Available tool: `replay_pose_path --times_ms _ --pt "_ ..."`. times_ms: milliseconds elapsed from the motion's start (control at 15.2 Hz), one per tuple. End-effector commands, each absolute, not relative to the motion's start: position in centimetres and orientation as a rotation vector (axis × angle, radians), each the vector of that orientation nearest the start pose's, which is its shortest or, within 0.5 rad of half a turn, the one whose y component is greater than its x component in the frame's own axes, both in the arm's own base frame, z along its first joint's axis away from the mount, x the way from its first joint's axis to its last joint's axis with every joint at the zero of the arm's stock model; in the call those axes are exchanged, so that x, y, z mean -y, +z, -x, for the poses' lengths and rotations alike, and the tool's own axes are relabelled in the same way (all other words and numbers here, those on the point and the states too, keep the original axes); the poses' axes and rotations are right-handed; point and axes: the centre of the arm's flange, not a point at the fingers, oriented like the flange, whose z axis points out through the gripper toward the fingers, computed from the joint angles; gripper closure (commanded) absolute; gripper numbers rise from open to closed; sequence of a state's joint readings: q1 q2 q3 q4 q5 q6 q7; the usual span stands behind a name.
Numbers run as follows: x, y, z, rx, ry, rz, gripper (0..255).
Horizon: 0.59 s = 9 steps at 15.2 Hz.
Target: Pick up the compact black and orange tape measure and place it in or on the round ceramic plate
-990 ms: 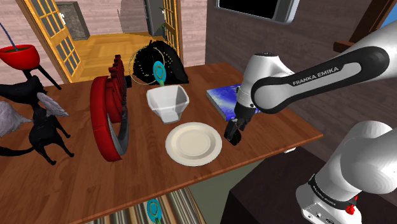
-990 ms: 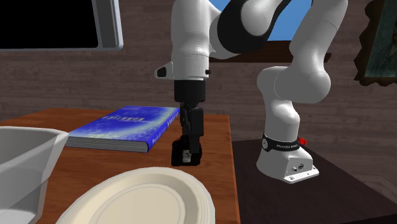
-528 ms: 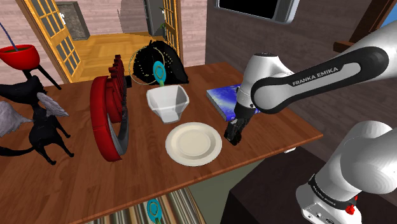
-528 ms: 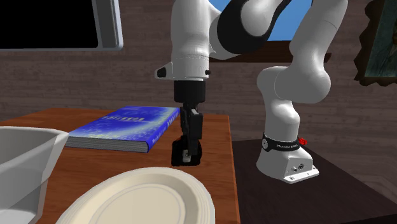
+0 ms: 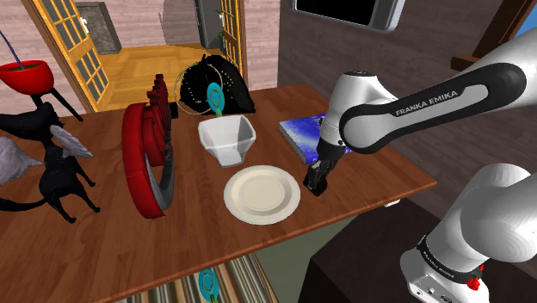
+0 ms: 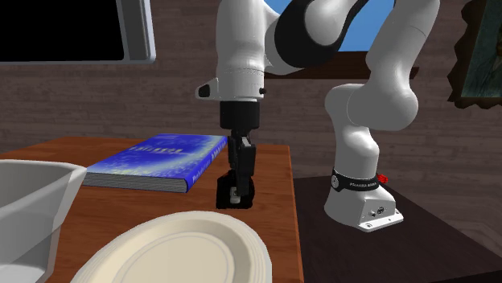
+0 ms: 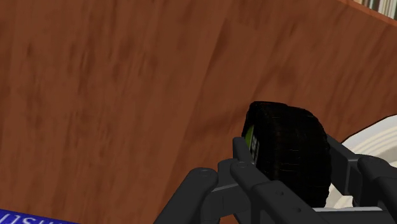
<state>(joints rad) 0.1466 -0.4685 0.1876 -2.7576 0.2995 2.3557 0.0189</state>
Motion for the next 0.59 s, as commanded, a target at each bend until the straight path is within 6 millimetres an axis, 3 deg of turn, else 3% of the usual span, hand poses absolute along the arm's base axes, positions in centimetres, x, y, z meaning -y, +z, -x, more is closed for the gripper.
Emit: replay_pose_path --times_ms 0,528 --pt "-12.0 35.7 -35.0 0.140 -0.062 2.995 255" --pt "-12.0 39.9 -35.0 0.140 -0.062 2.995 255"
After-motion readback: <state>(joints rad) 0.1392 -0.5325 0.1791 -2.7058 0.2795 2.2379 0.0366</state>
